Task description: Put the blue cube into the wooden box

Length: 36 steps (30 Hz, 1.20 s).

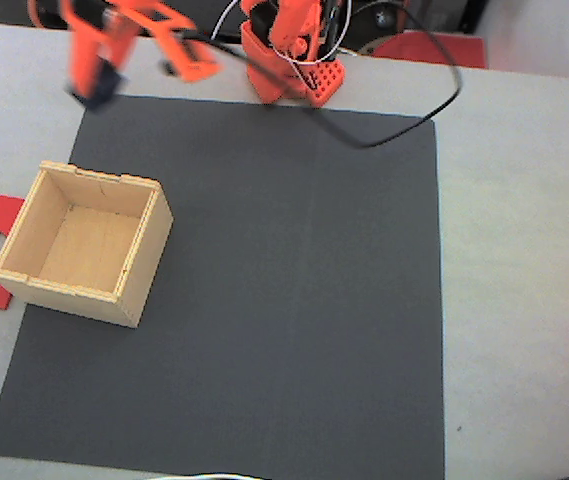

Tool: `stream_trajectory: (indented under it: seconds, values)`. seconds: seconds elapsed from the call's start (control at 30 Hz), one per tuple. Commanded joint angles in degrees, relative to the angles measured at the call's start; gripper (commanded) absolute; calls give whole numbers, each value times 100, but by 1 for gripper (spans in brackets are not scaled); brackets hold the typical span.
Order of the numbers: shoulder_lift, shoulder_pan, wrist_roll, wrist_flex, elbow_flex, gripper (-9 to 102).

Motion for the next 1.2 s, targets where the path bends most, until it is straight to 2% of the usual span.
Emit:
stream_trajectory:
  seconds: [0.0, 0.17, 0.4, 0.47, 0.77, 1.17]
  values:
    - [-510, 334, 53, -765, -439, 0]
    - [-2566, 325, 255, -545, -2276, 0]
    - [-5300, -105, 536, 1160, -6794, 0]
    - [-5634, -343, 545, 1433, -7462, 0]
    - [-5889, -1266, 571, 1459, -7471, 0]
    - [-6645, -1688, 738, 1564, -7471, 0]
